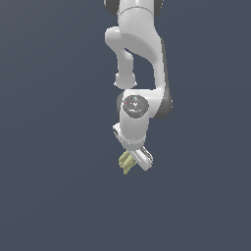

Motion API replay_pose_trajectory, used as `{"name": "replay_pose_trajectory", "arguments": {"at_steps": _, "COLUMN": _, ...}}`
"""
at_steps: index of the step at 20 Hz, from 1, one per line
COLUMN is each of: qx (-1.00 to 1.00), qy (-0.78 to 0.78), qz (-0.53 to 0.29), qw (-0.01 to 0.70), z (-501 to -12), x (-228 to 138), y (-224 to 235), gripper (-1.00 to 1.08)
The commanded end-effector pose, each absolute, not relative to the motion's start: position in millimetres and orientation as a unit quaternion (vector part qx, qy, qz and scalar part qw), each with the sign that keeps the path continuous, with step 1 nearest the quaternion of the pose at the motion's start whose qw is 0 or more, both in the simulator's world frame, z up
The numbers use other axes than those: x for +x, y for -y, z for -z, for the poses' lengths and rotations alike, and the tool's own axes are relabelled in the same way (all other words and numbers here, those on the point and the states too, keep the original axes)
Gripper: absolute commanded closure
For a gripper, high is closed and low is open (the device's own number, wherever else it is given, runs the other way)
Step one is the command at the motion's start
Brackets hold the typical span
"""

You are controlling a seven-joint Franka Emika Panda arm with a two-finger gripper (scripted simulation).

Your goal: Pick up the object and move it to a goal position.

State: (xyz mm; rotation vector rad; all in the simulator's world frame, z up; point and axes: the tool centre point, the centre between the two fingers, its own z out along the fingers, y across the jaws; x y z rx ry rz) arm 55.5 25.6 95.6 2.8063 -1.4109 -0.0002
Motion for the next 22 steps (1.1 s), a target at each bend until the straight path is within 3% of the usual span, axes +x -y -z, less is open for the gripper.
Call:
{"name": "replay_pose_trajectory", "arguments": {"at_steps": 1, "qx": 0.894, "qy": 0.449, "qz": 0.000, "qw": 0.000, "z": -95, "x": 56, "y": -26, "gripper": 1.08}}
{"name": "replay_pose_trajectory", "arguments": {"at_steps": 14, "qx": 0.894, "qy": 0.449, "qz": 0.000, "qw": 0.000, "z": -95, "x": 53, "y": -29, "gripper": 1.08}}
{"name": "replay_pose_trajectory", "arguments": {"at_steps": 22, "qx": 0.894, "qy": 0.449, "qz": 0.000, "qw": 0.000, "z": -96, "x": 32, "y": -60, "gripper": 1.08}}
